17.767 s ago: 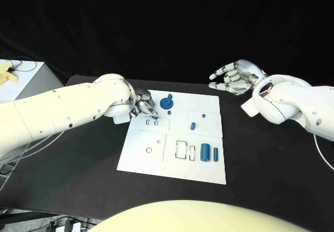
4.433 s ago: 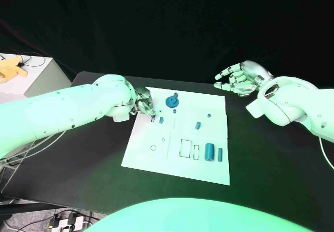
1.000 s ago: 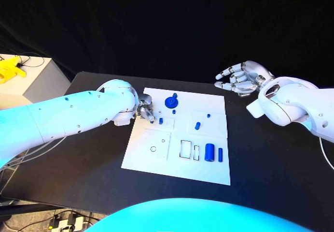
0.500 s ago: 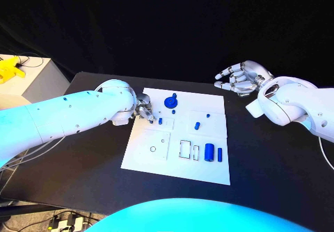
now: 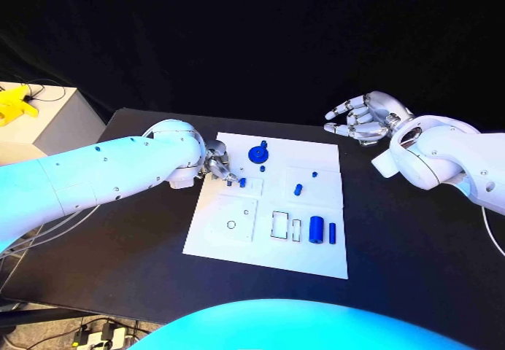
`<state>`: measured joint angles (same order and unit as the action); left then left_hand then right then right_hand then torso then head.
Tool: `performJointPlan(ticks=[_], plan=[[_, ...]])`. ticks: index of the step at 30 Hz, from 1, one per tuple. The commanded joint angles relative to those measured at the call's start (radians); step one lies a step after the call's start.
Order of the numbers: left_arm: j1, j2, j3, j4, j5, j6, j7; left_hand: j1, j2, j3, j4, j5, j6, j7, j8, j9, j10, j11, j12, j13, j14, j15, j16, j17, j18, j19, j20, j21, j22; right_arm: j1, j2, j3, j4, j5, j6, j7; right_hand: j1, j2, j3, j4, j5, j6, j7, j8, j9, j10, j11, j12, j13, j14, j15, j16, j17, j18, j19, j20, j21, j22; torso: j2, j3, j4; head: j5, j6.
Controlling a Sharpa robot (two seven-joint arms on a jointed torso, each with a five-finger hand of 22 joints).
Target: Assemble the parts on the task board
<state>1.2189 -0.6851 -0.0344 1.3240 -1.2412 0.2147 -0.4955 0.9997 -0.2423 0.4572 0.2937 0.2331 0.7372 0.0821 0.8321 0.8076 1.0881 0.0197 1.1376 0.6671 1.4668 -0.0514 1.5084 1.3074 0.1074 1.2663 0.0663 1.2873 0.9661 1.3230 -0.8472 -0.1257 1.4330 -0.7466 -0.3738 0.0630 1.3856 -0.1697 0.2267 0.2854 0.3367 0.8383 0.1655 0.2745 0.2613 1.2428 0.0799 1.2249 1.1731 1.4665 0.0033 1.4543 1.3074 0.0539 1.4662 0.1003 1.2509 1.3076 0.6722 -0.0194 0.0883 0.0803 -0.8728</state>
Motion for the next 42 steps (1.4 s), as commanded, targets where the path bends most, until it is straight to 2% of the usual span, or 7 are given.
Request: performJointPlan(ticks=[1, 12, 19, 25, 27, 32, 42], plan=[[-0.007, -0.004, -0.004, -0.001, 0.0, -0.02, -0.008, -0.006, 0.001, -0.015, -0.001, -0.007, -0.011, 0.007, -0.013, -0.001, -0.008, -0.001, -0.002, 0.0, 0.047, 0.009, -0.003, 0.121, 0.012, -0.006, 0.0, -0.006, -0.001, -0.001, 0.001, 0.0, 0.0, -0.007, 0.005, 0.013, -0.01, -0.002, 0.003, 0.0, 0.007, -0.008, 0.0, 0.005, 0.001, -0.01, -0.002, -0.008, -0.004, 0.044, -0.004, -0.004, 0.063, 0.016, -0.007, -0.002, -0.004, 0.046, 0.0, -0.0002, 0.0002, -0.001, 0.0], [-0.006, -0.051, 0.027, 0.051, 0.051, -0.068, -0.001, 0.013, 0.042, -0.063, -0.001, 0.006, -0.032, 0.014, -0.019, 0.001, -0.054, 0.005, -0.02, -0.048, 0.028, 0.015, -0.021, 0.082, 0.023, -0.038, 0.004, -0.037, -0.056, -0.004, -0.002, 0.0, 0.0, -0.007, 0.006, 0.014, -0.01, -0.002, 0.004, 0.0, 0.007, -0.009, 0.0, 0.005, 0.001, -0.012, -0.002, -0.011, -0.007, 0.043, -0.004, -0.005, 0.063, 0.016, -0.006, -0.002, -0.003, 0.047, -0.001, 0.0011, 0.0005, -0.003, 0.0], [-0.001, -0.069, 0.05, 0.079, 0.113, -0.115, 0.02, 0.12, 0.132, 0.036, -0.001, 0.021, -0.077, 0.036, -0.051, -0.039, -0.125, 0.023, -0.042, -0.101, -0.01, 0.031, -0.055, 0.011, 0.039, -0.09, 0.017, -0.091, -0.14, -0.006, -0.001, 0.0, 0.0, -0.007, 0.006, 0.014, -0.01, -0.002, 0.004, 0.0, 0.007, -0.009, 0.0, 0.005, 0.001, -0.012, -0.002, -0.011, -0.007, 0.043, -0.004, -0.005, 0.063, 0.016, -0.006, -0.002, -0.003, 0.047, 0.0, 0.0004, 0.0, -0.006, 0.0], [0.0, -0.063, 0.057, 0.084, 0.181, -0.176, 0.155, 0.216, 0.101, 0.17, -0.025, 0.019, -0.104, 0.052, -0.05, -0.076, -0.168, 0.035, -0.041, -0.121, -0.042, 0.043, -0.075, -0.044, 0.051, -0.135, 0.027, -0.136, -0.213, -0.007, -0.002, 0.0, 0.0, -0.007, 0.006, 0.014, -0.011, -0.002, 0.004, 0.0, 0.007, -0.009, 0.0, 0.005, 0.001, -0.014, -0.002, -0.013, -0.01, 0.043, -0.004, -0.005, 0.064, 0.016, -0.006, -0.002, -0.003, 0.047, 0.001, 0.0008, -0.001, -0.01, 0.0], [0.0, -0.057, 0.057, 0.082, 0.209, -0.197, 0.228, 0.249, 0.075, 0.203, -0.042, 0.017, -0.132, 0.069, -0.065, -0.096, -0.219, 0.055, -0.06, -0.135, -0.109, 0.059, -0.124, -0.14, 0.072, -0.222, 0.034, -0.215, -0.338, -0.007, -0.002, 0.0, 0.0, -0.007, 0.005, 0.015, -0.011, -0.002, 0.004, 0.0, 0.007, -0.009, 0.0, 0.005, 0.001, -0.014, -0.002, -0.013, -0.01, 0.043, -0.004, -0.005, 0.064, 0.016, -0.006, -0.002, -0.003, 0.047, 0.001, 0.0013, -0.0001, -0.013, 0.0], [0.0, -0.025, 0.055, 0.063, 0.188, -0.264, 0.409, 0.342, 0.031, 0.238, -0.128, -0.001, -0.157, 0.121, -0.143, -0.203, -0.351, 0.102, -0.176, -0.227, -0.341, 0.103, -0.263, -0.401, 0.076, -0.3, 0.074, -0.274, -0.375, -0.007, -0.003, 0.0, 0.0, -0.007, 0.003, 0.015, -0.011, -0.002, 0.004, 0.0, 0.007, -0.009, 0.0, 0.005, 0.001, -0.014, -0.002, -0.013, -0.01, 0.043, -0.004, -0.005, 0.064, 0.016, -0.006, -0.002, -0.003, 0.047, 0.001, 0.0014, 0.0005, -0.015, 0.0], [-0.004, 0.076, 0.016, -0.02, -0.079, -0.321, 0.545, 0.369, -0.009, 0.179, -0.217, -0.006, -0.115, 0.11, -0.249, -0.368, -0.36, 0.103, -0.316, -0.376, -0.435, 0.102, -0.344, -0.597, 0.078, -0.306, 0.076, -0.274, -0.379, -0.008, 0.003, 0.0, -0.003, -0.003, -0.002, 0.02, -0.013, -0.008, 0.035, -0.002, 0.01, -0.013, -0.003, 0.02, 0.004, -0.147, -0.005, -0.202, -0.217, 0.034, -0.007, -0.022, 0.042, 0.024, -0.02, -0.004, -0.047, 0.02, 0.002, 0.0, -0.0015, -0.032, 0.0]])
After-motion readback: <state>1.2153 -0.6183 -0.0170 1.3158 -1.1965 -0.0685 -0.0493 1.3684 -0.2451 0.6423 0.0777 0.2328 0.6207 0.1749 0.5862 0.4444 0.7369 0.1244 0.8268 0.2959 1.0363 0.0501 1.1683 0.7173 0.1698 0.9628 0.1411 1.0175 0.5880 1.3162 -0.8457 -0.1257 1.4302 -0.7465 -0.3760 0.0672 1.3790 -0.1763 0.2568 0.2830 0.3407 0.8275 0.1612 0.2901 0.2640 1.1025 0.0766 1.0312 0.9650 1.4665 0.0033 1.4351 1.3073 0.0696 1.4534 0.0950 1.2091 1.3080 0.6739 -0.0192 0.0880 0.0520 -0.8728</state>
